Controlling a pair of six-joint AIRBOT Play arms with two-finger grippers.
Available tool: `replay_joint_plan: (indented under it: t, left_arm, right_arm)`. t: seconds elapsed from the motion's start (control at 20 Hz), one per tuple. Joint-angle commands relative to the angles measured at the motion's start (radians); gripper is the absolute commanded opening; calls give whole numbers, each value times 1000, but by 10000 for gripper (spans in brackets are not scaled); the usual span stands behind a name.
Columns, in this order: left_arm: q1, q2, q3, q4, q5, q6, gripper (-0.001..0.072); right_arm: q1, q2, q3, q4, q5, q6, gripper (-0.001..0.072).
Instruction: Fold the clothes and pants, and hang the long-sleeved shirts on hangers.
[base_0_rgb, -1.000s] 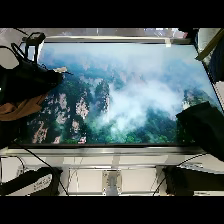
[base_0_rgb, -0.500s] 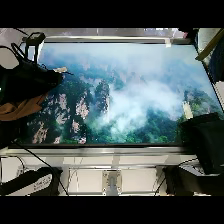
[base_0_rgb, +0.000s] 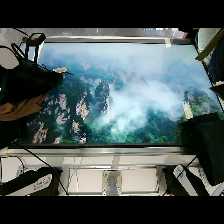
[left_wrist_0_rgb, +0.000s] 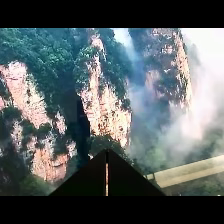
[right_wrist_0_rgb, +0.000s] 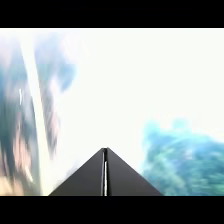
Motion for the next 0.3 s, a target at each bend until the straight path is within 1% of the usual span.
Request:
replay_joint_plan:
  t: [0.0,0.1,0.25]
  left_arm:
    - [0,0,0,0,-3,0,15]
    - [0,0,0,0,-3,0,15]
    - [0,0,0,0,-3,0,16]
  right_arm:
    - [325,9,-1,-164,-53,-32,57]
    - [413,9,-1,-224,-57,-32,57]
    - [463,9,0,-227,-48,-32,57]
